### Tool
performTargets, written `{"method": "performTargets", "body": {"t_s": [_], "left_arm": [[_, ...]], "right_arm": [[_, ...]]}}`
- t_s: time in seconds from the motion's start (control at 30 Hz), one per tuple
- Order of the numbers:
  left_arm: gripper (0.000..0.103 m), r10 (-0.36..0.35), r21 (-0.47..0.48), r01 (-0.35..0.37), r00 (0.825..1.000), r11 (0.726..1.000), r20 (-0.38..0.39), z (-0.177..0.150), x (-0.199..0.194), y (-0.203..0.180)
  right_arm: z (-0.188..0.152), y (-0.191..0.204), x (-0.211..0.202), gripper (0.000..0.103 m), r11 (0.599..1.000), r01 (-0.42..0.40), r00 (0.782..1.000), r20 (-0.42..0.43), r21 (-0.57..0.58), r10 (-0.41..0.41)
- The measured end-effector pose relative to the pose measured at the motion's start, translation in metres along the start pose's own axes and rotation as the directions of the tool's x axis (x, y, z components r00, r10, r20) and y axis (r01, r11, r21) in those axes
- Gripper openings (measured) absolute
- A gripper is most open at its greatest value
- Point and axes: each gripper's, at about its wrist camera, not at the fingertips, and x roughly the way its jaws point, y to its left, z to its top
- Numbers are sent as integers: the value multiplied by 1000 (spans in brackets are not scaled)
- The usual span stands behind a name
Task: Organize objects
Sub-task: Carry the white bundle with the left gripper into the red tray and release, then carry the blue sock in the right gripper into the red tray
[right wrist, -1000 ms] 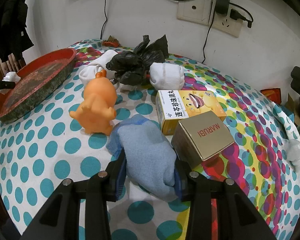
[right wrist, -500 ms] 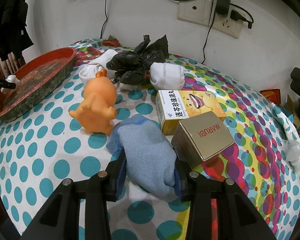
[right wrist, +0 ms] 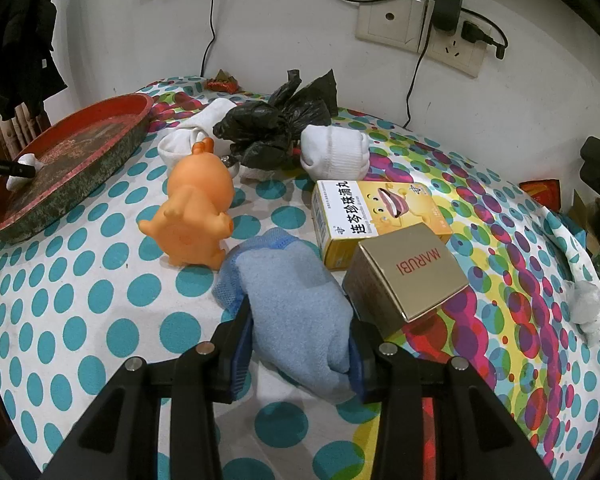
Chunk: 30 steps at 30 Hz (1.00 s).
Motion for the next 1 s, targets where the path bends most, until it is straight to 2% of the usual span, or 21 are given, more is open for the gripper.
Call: {"method": "performTargets", "body": {"t_s": [0.13,0.33,0.43,0.53,0.73,0.9,1.0], "left_arm": [[70,-8,-10,8,1000,1000,5,-1,-7,2],[81,-7,-35,9,998,999,57,-14,-34,3],[82,12,-50,-8,996,999,91,-24,-50,3],[88,18,-54,-12,993,998,115,-36,-63,1],[90,9,-69,1,990,998,140,-54,-72,5],[90,35,-77,-23,987,997,156,-68,-76,13],[94,15,-92,1,985,996,170,-73,-78,19]], "right_arm": [[0,0,0,39,1000,2,1000,1,-4,-2],[0,0,0,39,1000,5,1000,2,-9,-5],[0,1,0,37,1000,8,1000,3,-13,-8],[1,5,-2,32,1000,25,1000,6,-17,-25],[1,7,-8,28,998,32,999,-3,44,-32],[-1,14,-27,28,996,54,998,4,69,-55],[-2,17,-39,28,995,48,999,-1,92,-48]]}}
